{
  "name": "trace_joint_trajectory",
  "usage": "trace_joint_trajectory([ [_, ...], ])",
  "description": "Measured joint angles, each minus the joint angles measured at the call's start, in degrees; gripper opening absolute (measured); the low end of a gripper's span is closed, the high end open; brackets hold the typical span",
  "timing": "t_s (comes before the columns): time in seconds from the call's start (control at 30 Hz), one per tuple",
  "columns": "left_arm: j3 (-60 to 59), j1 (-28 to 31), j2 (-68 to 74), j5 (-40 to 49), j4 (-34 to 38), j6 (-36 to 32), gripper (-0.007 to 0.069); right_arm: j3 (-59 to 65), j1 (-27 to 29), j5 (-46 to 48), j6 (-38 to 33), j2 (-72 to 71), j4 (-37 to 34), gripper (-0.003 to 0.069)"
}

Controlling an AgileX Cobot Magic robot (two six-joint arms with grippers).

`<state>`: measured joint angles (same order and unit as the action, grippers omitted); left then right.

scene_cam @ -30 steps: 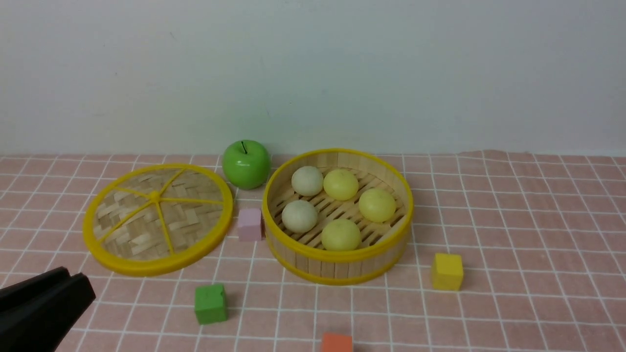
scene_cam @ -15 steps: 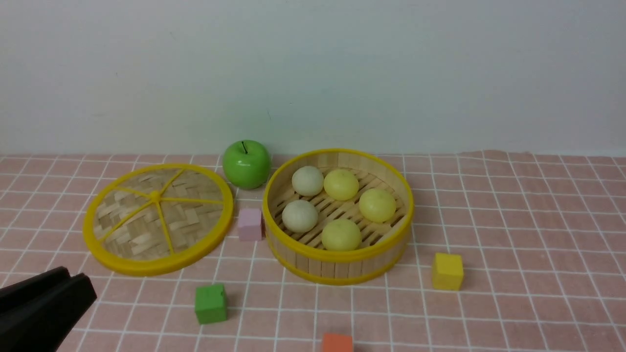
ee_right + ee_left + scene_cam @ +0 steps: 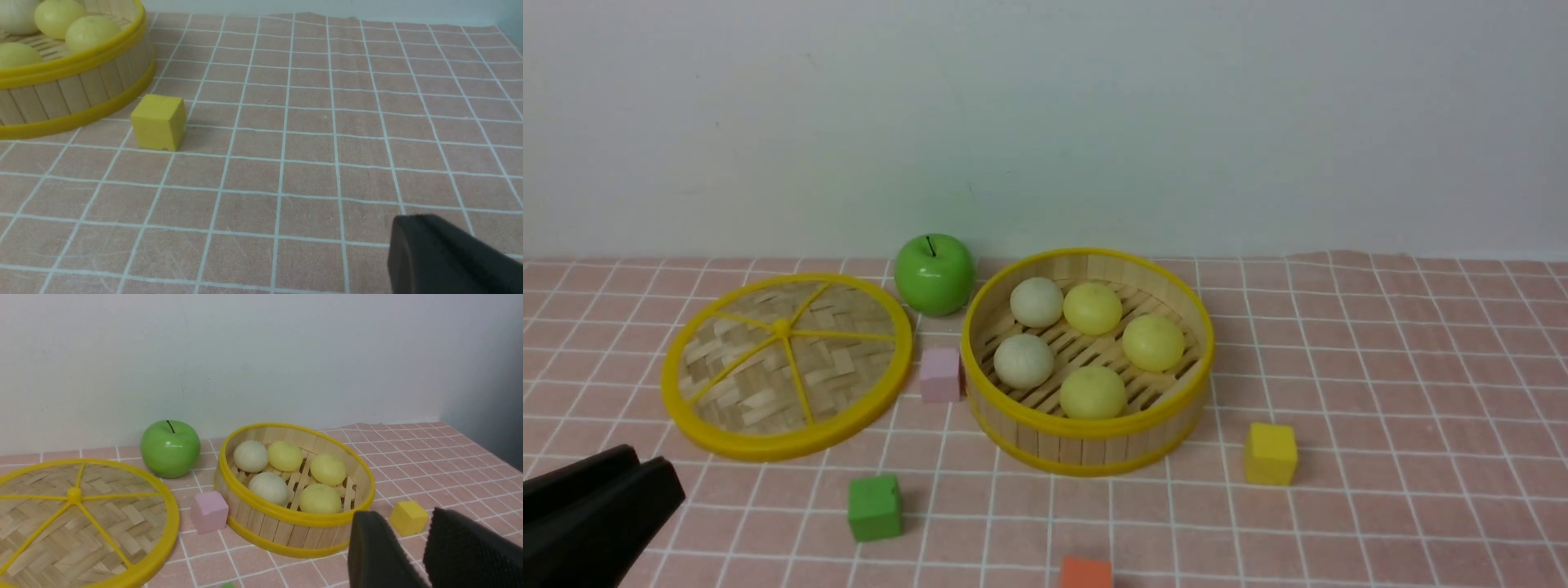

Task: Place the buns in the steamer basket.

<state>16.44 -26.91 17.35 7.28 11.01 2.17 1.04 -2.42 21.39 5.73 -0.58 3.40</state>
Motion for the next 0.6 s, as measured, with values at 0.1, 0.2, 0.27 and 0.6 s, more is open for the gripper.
trace_joint_trajectory([
  [0.1, 0.0, 0.0, 0.0, 0.0, 0.0, 0.0, 0.0217, 0.0, 0.0, 0.0, 0.0, 0.0, 0.0, 0.001],
  [0.2, -0.7, 0.0, -0.21, -1.18, -1.08, 0.0, 0.0217, 0.0, 0.0, 0.0, 0.0, 0.0, 0.0, 0.001],
  [0.27, -1.81, 0.42, -1.05, -3.43, -2.66, 0.0, 0.0217, 0.0, 0.0, 0.0, 0.0, 0.0, -0.06, 0.001],
  [0.6, -15.92, 21.53, -15.95, -6.6, 1.66, 0.11, 0.0177, 0.0, 0.0, 0.0, 0.0, 0.0, -0.11, 0.0014],
])
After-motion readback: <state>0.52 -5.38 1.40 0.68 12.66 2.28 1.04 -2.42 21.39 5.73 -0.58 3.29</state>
